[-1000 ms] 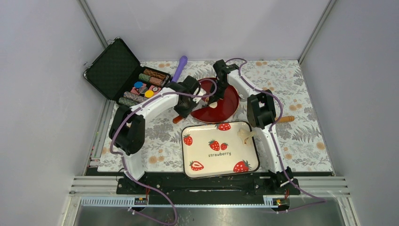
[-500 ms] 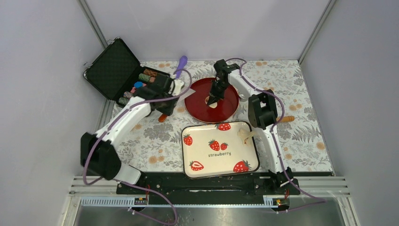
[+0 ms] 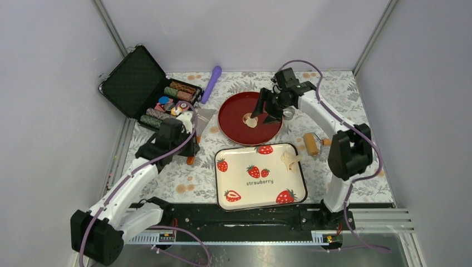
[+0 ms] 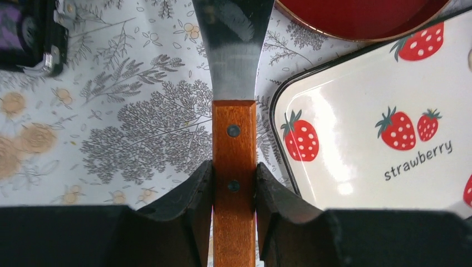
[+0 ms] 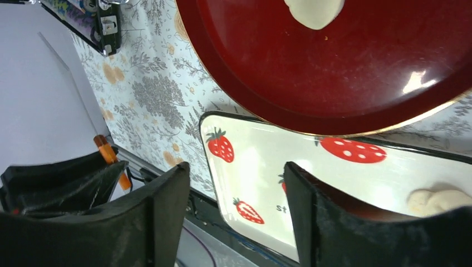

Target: Roll out the dumpling wrappers from the dough

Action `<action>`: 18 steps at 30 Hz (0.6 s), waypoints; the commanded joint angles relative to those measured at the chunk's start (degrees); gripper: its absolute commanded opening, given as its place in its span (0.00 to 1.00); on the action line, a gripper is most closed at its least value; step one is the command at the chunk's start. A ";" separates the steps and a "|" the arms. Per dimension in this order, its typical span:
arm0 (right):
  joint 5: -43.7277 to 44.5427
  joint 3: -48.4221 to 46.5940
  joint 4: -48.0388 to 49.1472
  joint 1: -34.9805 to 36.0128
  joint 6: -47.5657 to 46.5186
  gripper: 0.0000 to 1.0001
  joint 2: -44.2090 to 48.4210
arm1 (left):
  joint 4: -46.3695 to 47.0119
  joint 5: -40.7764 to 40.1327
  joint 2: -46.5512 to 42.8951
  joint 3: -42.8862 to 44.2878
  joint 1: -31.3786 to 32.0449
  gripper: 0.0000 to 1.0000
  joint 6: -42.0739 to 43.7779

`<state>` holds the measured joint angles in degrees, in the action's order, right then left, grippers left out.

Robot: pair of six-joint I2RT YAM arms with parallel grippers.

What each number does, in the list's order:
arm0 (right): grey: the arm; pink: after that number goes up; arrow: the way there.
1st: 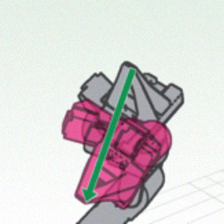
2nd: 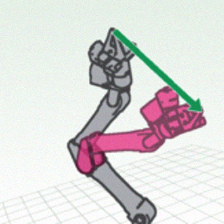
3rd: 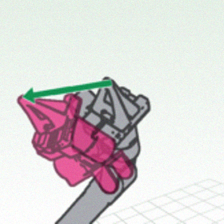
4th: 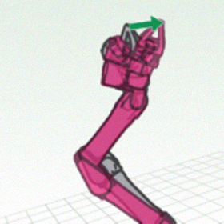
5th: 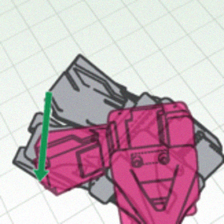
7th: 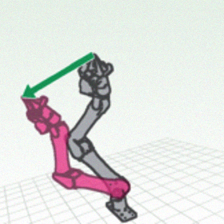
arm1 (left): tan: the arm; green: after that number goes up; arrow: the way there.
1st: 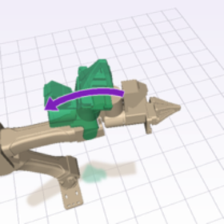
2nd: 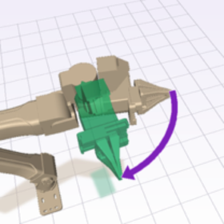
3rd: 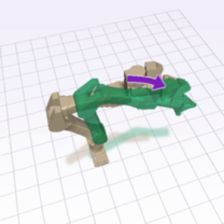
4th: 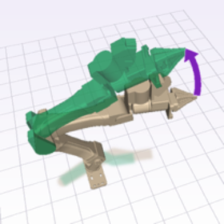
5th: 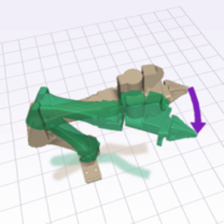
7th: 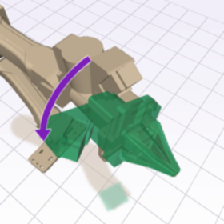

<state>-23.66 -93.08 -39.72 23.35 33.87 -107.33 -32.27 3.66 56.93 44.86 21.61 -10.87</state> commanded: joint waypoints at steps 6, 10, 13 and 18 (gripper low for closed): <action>-1.84 18.02 5.53 -4.07 -1.73 0.87 15.25 | 13.62 -3.40 -6.66 -12.88 -0.34 0.00 -12.19; -2.13 25.97 5.49 -6.07 -2.42 0.89 21.20 | 16.30 -1.79 -4.12 -15.89 -0.34 0.03 -13.63; -2.56 30.22 5.38 -7.47 -2.93 0.90 24.70 | 17.55 -1.33 -1.48 -16.29 -0.25 0.05 -14.54; -2.70 34.05 4.31 -8.73 -3.90 0.90 28.95 | 18.57 -2.95 0.68 -16.06 -0.26 0.27 -15.27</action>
<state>-25.17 -60.62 -35.33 15.35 32.03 -82.26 -20.01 1.74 57.01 28.45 21.61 -24.47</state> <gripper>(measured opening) 0.896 0.284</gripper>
